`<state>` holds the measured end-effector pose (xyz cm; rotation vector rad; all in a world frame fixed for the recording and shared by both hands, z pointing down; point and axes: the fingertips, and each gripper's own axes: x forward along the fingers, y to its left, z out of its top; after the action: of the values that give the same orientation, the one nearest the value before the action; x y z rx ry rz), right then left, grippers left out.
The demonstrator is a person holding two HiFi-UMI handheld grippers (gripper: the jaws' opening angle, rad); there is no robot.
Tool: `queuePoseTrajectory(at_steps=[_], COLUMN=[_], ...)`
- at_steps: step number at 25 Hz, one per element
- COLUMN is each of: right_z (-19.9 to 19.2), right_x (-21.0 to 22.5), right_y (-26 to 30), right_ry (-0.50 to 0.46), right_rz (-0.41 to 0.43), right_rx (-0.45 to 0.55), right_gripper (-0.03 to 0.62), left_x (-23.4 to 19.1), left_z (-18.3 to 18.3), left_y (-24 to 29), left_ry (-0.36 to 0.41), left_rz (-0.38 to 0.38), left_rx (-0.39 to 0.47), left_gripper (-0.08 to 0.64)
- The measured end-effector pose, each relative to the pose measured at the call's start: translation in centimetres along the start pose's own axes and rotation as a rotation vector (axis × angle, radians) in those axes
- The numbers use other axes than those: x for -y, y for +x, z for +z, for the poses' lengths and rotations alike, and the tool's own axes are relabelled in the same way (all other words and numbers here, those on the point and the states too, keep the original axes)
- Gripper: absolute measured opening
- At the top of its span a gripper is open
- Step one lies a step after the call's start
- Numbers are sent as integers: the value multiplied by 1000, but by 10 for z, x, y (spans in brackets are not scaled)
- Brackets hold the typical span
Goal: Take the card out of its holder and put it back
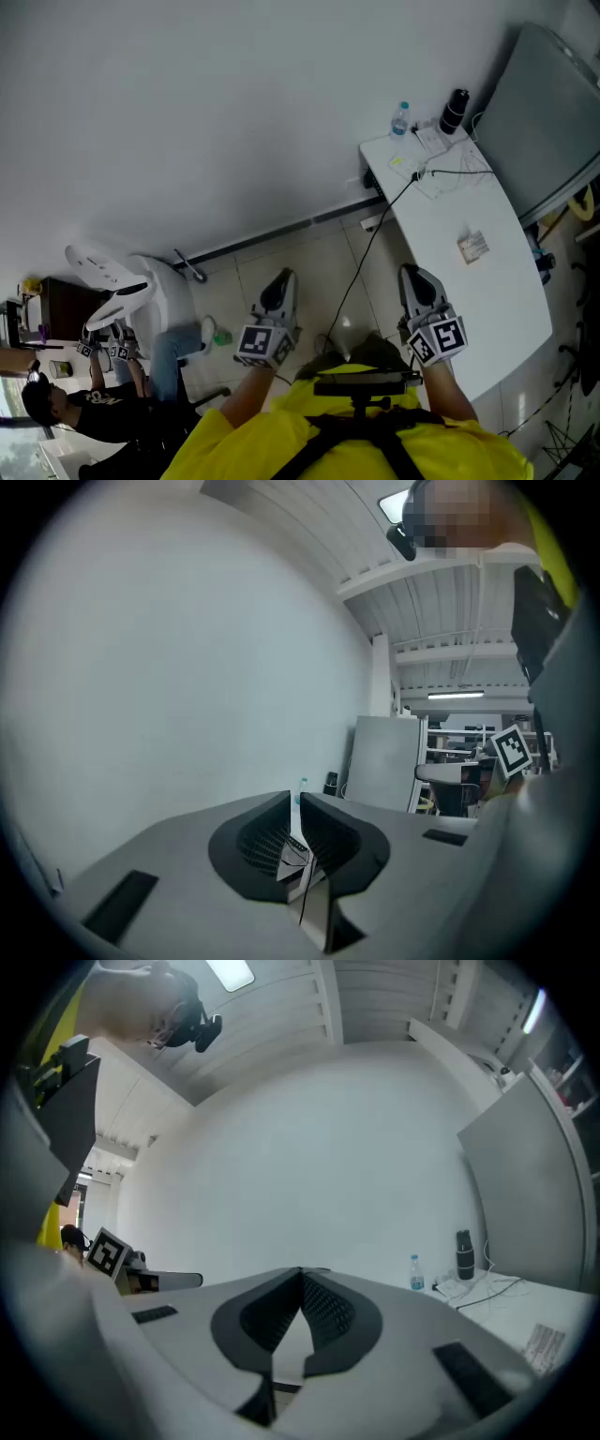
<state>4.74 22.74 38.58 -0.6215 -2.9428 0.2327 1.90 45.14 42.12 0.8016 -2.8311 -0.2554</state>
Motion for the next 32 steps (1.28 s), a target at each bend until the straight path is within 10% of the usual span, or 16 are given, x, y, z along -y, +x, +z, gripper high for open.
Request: queuePoseTrajectory(at_steps=[15, 24, 32], right_z=[27, 18, -11], right_x=[202, 308, 314], right_y=[87, -66, -165], right_ry=[12, 92, 188], right_rz=[-174, -738, -1150], right_rx=[57, 147, 184], right_gripper=[6, 6, 6], left_x=[54, 209, 356], left_z=[34, 7, -65], left_y=[247, 359, 390], left_ry=[54, 177, 312], left_rz=[-238, -769, -1336], left_rx=[11, -96, -261], left_gripper=[106, 103, 204])
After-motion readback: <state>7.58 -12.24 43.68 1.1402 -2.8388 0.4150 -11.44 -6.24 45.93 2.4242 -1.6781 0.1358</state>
